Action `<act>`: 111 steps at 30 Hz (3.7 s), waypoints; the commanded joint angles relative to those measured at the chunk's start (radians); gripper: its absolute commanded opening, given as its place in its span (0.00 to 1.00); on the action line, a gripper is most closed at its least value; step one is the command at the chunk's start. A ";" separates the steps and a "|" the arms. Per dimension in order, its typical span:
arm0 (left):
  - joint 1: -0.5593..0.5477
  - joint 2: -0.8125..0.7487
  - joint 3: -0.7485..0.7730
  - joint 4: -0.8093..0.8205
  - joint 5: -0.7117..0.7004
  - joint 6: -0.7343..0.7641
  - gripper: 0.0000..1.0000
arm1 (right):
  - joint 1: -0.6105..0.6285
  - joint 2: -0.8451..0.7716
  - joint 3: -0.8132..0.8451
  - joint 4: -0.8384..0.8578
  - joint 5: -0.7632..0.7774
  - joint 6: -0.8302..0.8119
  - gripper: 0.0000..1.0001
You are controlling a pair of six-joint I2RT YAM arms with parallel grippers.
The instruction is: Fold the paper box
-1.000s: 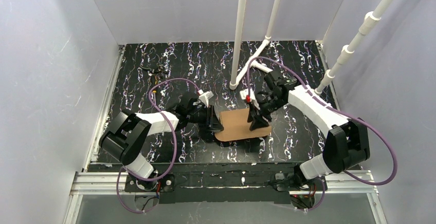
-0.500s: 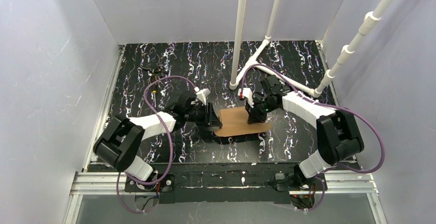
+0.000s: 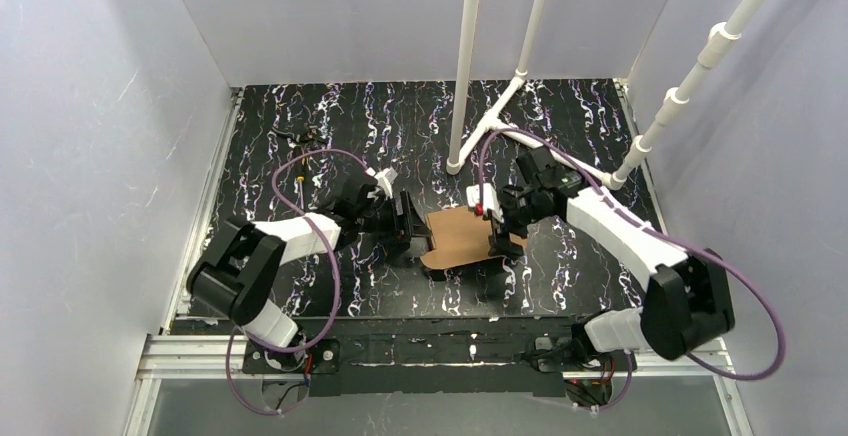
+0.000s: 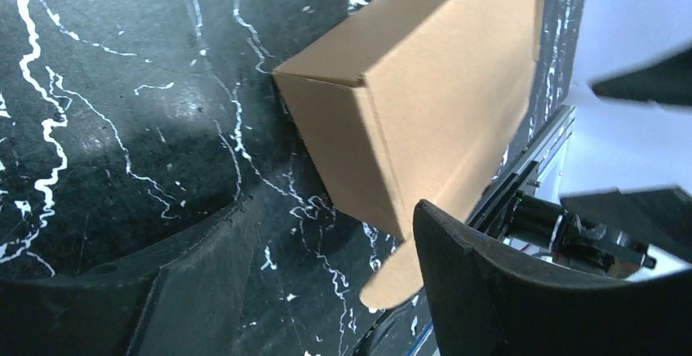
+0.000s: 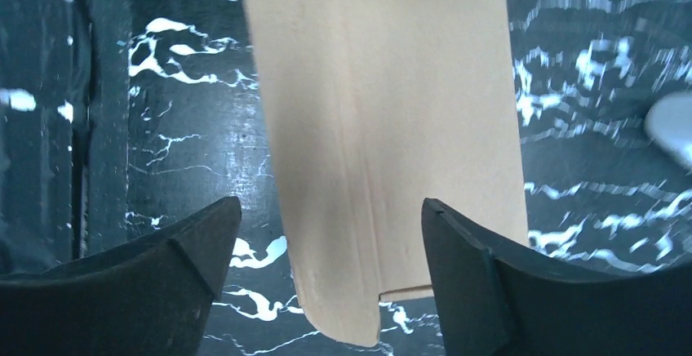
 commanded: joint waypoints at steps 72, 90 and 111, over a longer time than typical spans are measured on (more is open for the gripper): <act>-0.090 -0.039 -0.106 0.026 -0.372 -0.508 0.32 | -0.290 0.352 -0.273 1.165 -0.354 1.615 0.62; 0.112 -0.387 -0.196 0.025 -0.182 -0.285 0.72 | -0.341 -0.023 -0.033 0.459 -0.222 0.827 0.40; 0.204 -0.479 -0.168 -0.068 -0.053 -0.171 0.76 | 0.250 -0.148 0.061 0.305 1.140 -0.030 0.44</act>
